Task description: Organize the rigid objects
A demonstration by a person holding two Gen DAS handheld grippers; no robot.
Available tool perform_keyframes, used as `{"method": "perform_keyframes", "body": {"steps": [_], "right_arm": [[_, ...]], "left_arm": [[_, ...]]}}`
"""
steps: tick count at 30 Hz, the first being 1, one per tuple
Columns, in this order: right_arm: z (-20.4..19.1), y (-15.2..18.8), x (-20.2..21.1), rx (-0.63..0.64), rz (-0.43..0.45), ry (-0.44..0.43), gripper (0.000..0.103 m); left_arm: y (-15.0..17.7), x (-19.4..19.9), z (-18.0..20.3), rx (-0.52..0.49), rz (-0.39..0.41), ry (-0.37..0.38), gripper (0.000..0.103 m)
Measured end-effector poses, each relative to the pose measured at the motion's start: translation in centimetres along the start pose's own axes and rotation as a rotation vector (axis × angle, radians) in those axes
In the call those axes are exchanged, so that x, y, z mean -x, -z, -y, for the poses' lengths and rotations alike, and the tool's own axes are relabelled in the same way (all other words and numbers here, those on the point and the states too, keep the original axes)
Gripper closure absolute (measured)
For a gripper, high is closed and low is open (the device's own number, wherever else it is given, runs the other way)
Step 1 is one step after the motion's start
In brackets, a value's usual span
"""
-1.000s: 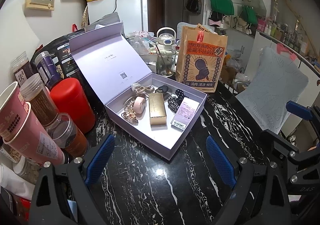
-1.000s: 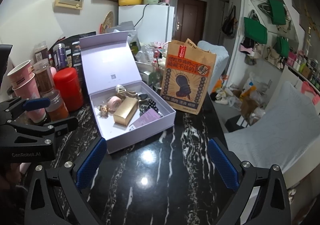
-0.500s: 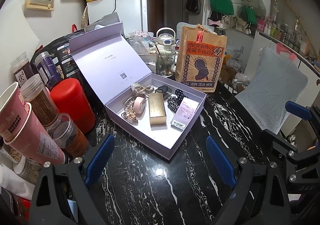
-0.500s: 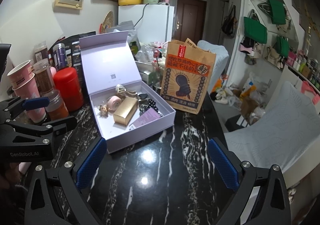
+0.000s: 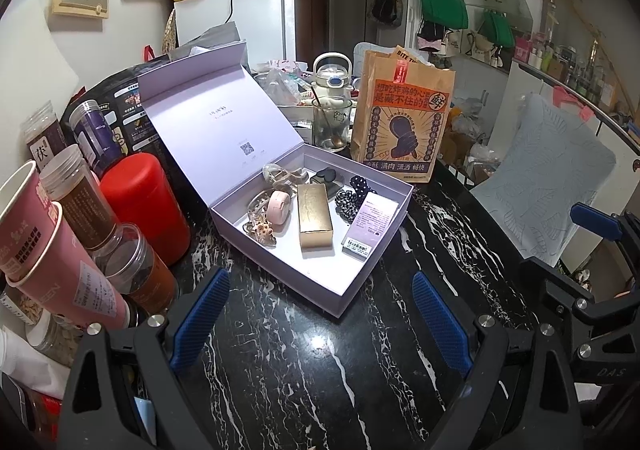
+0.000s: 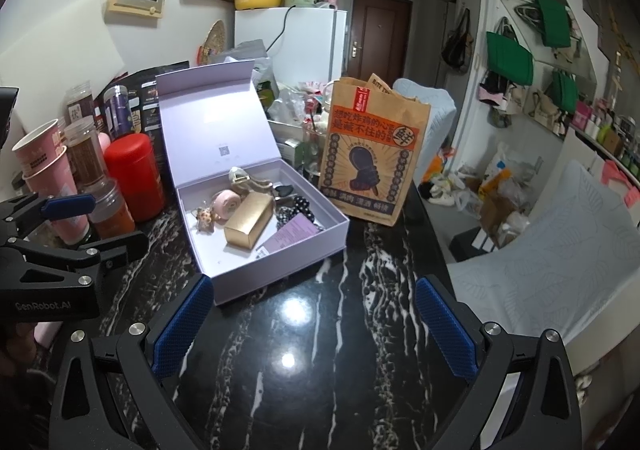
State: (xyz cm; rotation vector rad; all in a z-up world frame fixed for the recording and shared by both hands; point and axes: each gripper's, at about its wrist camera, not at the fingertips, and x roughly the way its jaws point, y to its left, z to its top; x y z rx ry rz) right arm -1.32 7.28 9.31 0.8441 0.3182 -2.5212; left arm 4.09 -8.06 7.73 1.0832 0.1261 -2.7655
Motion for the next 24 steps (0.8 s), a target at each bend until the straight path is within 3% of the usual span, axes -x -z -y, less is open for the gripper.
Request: {"method": "perform_keyframes", "body": {"steps": [24], "right_arm": [[0.24,0.33,-0.73,-0.008,-0.021,0.001,0.0]], "left_arm": [[0.14,-0.43,-0.57,0.011,-0.025,-0.026,0.009]]}}
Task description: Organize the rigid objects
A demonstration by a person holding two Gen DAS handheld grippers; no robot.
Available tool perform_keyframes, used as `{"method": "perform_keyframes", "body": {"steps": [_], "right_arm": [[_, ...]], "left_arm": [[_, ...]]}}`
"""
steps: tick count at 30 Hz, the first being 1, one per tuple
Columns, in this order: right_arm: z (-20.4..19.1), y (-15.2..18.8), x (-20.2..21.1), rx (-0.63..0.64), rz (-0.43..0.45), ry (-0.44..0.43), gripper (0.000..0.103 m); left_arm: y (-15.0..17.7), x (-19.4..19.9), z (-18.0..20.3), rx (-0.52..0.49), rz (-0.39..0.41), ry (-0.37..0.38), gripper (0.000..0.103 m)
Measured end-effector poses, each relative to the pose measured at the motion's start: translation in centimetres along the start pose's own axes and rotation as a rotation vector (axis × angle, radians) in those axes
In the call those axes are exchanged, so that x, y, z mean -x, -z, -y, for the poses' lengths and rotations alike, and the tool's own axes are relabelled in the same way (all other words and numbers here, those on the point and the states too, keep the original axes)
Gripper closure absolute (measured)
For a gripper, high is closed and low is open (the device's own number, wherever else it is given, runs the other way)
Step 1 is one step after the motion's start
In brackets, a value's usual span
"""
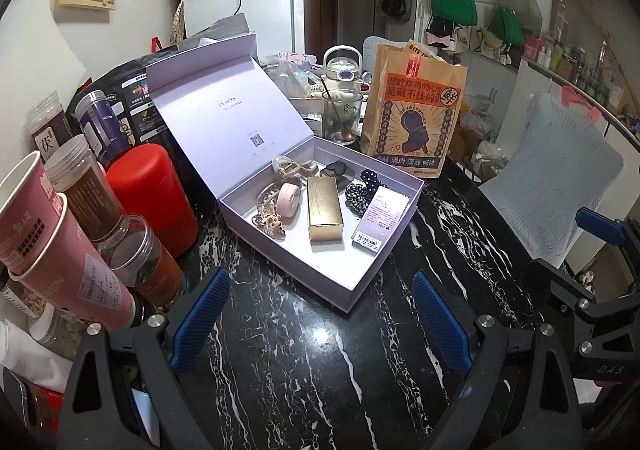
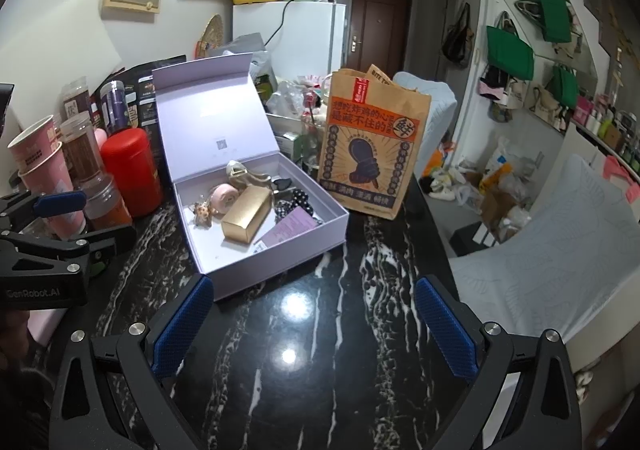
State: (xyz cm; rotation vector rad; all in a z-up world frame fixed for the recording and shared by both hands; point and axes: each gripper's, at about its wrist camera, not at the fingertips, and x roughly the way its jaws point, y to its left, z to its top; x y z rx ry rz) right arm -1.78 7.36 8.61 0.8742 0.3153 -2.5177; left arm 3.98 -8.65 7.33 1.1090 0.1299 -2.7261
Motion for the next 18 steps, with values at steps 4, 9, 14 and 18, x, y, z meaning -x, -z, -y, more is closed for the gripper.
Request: {"method": "perform_keyframes", "body": {"steps": [4,9,14,18], "right_arm": [[0.1,0.1,-0.2,0.003,-0.005,0.003,0.0],[0.1,0.3,-0.5,0.011,-0.015,0.01,0.0],[0.2,0.6,-0.8,0.013,-0.03,0.013,0.0],[0.3,0.9,-1.2,0.008,-0.035,-0.006,0.0]], "left_arm": [[0.0,-0.1,0.2,-0.01,-0.002,-0.028,0.009],[0.0,-0.4,0.3,-0.013,-0.011,-0.031,0.009],[0.2,-0.9,0.5,-0.016,-0.021,-0.034,0.009],[0.6,-1.4,0.6,-0.011,-0.029,-0.023,0.009]]}}
